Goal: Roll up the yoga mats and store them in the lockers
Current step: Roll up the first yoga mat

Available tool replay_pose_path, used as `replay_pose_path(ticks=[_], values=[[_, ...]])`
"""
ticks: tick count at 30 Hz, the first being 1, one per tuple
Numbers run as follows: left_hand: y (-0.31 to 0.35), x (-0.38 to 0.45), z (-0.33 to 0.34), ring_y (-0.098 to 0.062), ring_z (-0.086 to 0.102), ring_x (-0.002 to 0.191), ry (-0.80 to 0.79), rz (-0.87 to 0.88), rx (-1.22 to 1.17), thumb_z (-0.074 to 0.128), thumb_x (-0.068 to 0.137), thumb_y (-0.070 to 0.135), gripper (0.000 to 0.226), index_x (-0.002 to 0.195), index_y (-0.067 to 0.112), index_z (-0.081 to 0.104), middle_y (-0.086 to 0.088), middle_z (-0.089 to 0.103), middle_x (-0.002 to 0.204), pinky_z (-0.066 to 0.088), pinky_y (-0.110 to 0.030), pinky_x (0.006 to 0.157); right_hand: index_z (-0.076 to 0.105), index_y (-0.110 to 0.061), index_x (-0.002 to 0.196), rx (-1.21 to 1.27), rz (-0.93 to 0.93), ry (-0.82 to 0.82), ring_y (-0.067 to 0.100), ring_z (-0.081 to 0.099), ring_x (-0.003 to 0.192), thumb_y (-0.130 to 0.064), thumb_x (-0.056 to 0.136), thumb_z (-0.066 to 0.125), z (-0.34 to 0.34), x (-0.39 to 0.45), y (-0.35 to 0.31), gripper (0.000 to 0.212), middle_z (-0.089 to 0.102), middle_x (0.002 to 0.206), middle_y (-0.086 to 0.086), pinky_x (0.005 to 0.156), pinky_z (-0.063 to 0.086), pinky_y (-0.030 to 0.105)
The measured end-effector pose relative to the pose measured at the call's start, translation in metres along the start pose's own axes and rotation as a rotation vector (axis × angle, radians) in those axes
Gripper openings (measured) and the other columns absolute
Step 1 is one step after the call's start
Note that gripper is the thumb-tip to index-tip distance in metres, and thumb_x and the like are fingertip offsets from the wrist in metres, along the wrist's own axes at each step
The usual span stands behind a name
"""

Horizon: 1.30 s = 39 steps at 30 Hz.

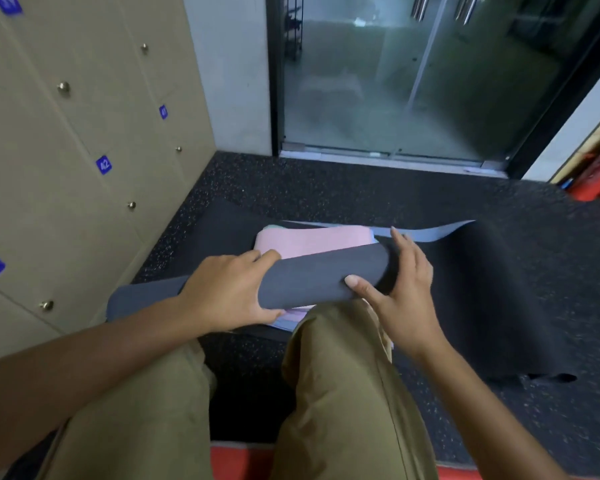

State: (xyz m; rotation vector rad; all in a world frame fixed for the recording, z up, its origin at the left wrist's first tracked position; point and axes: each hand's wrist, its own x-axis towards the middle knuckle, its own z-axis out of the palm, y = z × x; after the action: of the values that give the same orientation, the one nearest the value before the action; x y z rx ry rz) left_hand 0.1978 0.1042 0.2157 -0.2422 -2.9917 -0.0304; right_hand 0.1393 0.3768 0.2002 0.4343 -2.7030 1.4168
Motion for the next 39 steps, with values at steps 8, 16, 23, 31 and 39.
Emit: replay_pose_path(ticks=[8, 16, 23, 31, 39], values=[[0.002, 0.023, -0.038, -0.006, 0.067, 0.095, -0.222, -0.157, -0.594, 0.080, 0.061, 0.068, 0.060, 0.110, 0.040, 0.056, 0.018, 0.070, 0.104, 0.054, -0.039, 0.086, 0.039, -0.032, 0.150, 0.443, 0.026, 0.010, -0.004, 0.063, 0.111, -0.036, 0.089, 0.076, -0.038, 0.022, -0.040, 0.072, 0.059, 0.134, -0.015, 0.094, 0.052, 0.018], [0.014, -0.024, -0.028, -0.011, 0.068, 0.114, -0.455, -0.176, -1.122, 0.086, 0.080, 0.007, 0.057, 0.127, 0.026, 0.059, 0.010, 0.073, 0.120, 0.055, -0.031, 0.094, 0.037, -0.033, 0.151, 0.439, -0.170, -0.153, -0.006, 0.058, 0.118, -0.022, 0.089, 0.076, -0.052, -0.011, -0.095, 0.074, 0.057, 0.137, -0.012, 0.087, 0.047, 0.011], [0.024, -0.081, -0.038, -0.007, 0.060, 0.126, -0.338, -0.173, -1.204, 0.094, 0.069, 0.028, 0.082, 0.136, 0.036, 0.048, 0.016, 0.066, 0.131, 0.048, -0.042, 0.110, 0.042, -0.036, 0.145, 0.371, -0.344, -0.202, 0.008, 0.058, 0.120, -0.022, 0.089, 0.079, -0.031, -0.056, -0.150, 0.069, 0.056, 0.130, -0.011, 0.090, 0.055, 0.028], [0.049, -0.121, -0.069, -0.015, 0.066, 0.119, 0.258, -0.128, -1.335, 0.096, 0.059, 0.025, 0.096, 0.141, 0.020, 0.045, 0.006, 0.068, 0.127, 0.054, -0.026, 0.090, 0.042, -0.035, 0.148, 0.245, -0.434, -0.242, 0.002, 0.051, 0.125, -0.030, 0.085, 0.082, -0.010, -0.100, -0.183, 0.074, 0.049, 0.134, -0.007, 0.092, 0.049, 0.014], [0.064, -0.144, -0.074, -0.008, 0.066, 0.117, 0.406, -0.109, -1.356, 0.091, 0.070, 0.010, 0.078, 0.136, 0.013, 0.051, 0.013, 0.071, 0.122, 0.052, -0.019, 0.090, 0.038, -0.026, 0.155, -0.033, -0.713, -0.283, 0.009, 0.036, 0.143, -0.034, 0.092, 0.074, -0.008, -0.114, -0.198, 0.073, 0.042, 0.150, -0.005, 0.117, 0.035, 0.030]])
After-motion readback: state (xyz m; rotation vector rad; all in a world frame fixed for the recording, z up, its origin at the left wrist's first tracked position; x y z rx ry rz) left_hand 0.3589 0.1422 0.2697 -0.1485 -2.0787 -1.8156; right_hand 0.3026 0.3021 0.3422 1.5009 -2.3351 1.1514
